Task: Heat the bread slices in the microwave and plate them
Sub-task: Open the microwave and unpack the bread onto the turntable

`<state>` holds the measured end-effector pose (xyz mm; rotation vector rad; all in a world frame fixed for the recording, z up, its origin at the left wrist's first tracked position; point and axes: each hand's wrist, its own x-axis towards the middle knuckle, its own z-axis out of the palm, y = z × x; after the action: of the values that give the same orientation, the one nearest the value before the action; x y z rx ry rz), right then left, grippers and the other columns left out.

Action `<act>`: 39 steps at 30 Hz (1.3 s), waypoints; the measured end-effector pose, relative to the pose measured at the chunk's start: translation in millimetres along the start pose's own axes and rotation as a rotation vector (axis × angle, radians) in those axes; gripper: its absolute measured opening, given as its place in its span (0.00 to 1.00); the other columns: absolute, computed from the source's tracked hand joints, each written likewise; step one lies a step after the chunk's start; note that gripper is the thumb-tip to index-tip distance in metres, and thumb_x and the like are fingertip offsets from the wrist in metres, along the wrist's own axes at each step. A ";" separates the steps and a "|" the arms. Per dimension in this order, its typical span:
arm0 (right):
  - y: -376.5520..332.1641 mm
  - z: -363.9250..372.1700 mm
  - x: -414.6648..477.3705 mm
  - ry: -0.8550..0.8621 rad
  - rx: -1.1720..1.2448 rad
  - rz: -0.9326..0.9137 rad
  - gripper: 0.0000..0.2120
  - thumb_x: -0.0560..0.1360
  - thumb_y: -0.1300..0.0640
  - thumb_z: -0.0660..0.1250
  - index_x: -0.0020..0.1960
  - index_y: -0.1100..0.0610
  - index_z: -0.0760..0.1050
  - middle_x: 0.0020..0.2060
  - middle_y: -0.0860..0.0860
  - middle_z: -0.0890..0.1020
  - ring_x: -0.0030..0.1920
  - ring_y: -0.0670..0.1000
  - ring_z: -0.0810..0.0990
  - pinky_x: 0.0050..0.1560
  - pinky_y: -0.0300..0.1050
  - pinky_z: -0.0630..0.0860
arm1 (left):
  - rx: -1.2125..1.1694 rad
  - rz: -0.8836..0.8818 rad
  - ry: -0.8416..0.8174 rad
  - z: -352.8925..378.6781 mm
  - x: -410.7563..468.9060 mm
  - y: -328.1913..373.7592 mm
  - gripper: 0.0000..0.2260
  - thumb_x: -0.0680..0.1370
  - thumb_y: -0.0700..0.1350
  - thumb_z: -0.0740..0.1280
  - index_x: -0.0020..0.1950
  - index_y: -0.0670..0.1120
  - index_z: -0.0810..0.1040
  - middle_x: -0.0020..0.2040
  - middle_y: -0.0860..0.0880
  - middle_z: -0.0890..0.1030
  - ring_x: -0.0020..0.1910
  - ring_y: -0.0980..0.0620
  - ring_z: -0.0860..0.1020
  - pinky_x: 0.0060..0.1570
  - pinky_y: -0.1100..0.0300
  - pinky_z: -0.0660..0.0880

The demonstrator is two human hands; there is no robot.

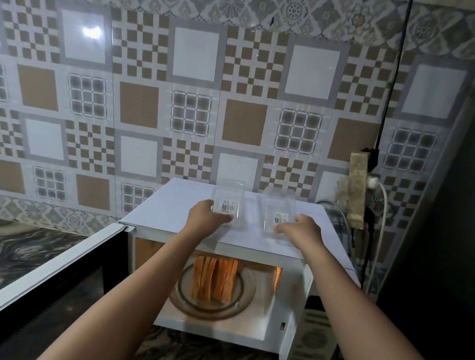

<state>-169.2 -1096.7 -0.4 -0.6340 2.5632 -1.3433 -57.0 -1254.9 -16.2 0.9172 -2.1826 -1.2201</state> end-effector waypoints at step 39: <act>-107.7 215.9 -382.1 -0.219 0.124 -0.744 0.14 0.76 0.53 0.65 0.56 0.61 0.76 0.56 0.56 0.76 0.60 0.53 0.73 0.57 0.37 0.63 | -0.328 0.022 0.824 -257.3 -355.1 -203.8 0.07 0.76 0.37 0.62 0.50 0.43 0.77 0.49 0.42 0.80 0.47 0.48 0.77 0.39 0.69 0.73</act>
<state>277.8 -1139.3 -51.5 -1.7082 2.1111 -1.4824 418.0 -1209.8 -94.6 1.0096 -1.2982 -0.9137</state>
